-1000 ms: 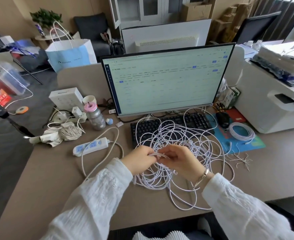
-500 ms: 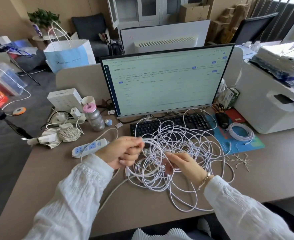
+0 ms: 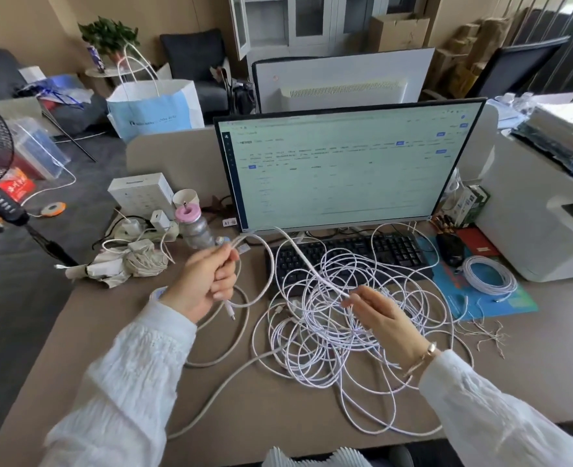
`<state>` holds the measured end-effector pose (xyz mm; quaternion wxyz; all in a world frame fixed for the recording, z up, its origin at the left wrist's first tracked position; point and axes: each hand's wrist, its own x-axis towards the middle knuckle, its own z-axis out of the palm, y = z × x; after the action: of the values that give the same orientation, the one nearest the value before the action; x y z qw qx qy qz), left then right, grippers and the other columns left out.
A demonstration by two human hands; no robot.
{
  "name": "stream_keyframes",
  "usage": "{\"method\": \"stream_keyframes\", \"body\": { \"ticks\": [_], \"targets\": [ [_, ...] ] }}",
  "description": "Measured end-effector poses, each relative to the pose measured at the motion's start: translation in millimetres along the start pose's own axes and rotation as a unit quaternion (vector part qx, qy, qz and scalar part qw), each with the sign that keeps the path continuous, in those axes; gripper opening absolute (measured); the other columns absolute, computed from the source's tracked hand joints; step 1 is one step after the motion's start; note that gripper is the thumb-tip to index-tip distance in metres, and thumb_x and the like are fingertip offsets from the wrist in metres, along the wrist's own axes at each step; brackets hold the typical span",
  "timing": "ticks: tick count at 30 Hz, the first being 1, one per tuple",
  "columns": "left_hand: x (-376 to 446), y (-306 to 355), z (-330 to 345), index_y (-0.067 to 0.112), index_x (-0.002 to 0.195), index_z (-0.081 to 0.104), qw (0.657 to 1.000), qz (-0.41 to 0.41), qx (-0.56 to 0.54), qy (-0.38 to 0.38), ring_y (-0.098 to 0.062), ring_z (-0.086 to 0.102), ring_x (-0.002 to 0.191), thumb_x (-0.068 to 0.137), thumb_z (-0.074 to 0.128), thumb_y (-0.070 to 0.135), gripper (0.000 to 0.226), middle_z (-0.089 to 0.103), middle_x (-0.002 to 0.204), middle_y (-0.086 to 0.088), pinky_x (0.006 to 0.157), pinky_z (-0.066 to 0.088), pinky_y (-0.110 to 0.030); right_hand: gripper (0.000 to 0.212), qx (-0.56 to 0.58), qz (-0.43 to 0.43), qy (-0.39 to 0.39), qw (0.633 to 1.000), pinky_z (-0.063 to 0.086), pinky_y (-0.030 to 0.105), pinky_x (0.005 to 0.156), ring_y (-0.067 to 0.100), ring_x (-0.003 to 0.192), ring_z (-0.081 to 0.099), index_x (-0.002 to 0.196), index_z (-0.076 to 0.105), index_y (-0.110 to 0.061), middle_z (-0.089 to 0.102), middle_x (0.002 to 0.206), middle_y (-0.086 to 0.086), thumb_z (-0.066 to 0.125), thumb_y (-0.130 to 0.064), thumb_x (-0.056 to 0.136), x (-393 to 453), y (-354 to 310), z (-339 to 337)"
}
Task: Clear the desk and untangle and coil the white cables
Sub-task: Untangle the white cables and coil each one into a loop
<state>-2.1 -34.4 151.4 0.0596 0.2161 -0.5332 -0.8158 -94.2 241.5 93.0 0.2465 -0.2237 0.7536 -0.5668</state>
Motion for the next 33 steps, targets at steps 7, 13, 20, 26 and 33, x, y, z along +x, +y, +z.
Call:
{"method": "stream_keyframes", "body": {
  "ticks": [7,13,20,26,33],
  "targets": [
    [1,-16,32,0.005,0.079,0.053,0.974,-0.097,0.144,-0.147,-0.006,0.024,0.035,0.103,0.041,0.02,0.03,0.037,0.051,0.001,0.032,0.019,-0.016,0.01,-0.124,-0.148,-0.01,0.981,0.049,0.018,0.056,0.006,0.059,0.06,0.095,0.072,-0.021,0.068,0.073,-0.011,0.065,-0.016,0.09,16,-46,10],
    [17,-17,51,0.012,0.071,0.056,0.912,0.054,0.404,-0.045,-0.006,0.029,0.036,0.103,0.044,0.022,0.035,0.039,0.046,0.003,0.041,0.026,-0.02,0.01,-0.105,-0.167,0.056,0.979,0.05,0.015,0.063,0.002,0.067,0.065,0.088,0.072,-0.018,0.069,0.072,-0.014,0.07,-0.008,0.084,22,-59,6],
    [24,-20,61,0.006,0.076,0.053,0.961,0.03,0.268,-0.058,-0.014,0.052,0.041,0.104,0.04,0.019,0.033,0.061,0.056,-0.004,0.04,0.042,-0.022,0.011,-0.012,-0.123,0.049,0.991,0.056,0.036,0.065,0.023,0.073,0.069,0.091,0.065,-0.009,0.073,0.078,-0.002,0.06,0.001,0.089,28,-55,-3],
    [13,-28,74,0.0,0.086,0.062,0.962,0.015,0.261,-0.076,-0.022,0.069,0.064,0.102,0.045,0.02,0.031,0.071,0.074,-0.011,0.062,0.057,-0.029,0.015,-0.075,-0.151,0.06,0.984,0.059,0.037,0.073,0.014,0.077,0.071,0.091,0.063,-0.013,0.073,0.081,-0.002,0.068,-0.001,0.085,40,-42,16],
    [11,-32,70,-0.001,0.075,0.05,0.929,0.05,0.365,-0.037,-0.011,0.035,0.034,0.103,0.045,0.025,0.037,0.038,0.043,0.009,0.045,0.034,-0.025,0.012,0.015,-0.1,0.008,0.995,0.056,0.021,0.07,0.015,0.083,0.072,0.096,0.065,-0.004,0.074,0.084,0.004,0.069,-0.005,0.084,39,-49,18]
  ]
}}
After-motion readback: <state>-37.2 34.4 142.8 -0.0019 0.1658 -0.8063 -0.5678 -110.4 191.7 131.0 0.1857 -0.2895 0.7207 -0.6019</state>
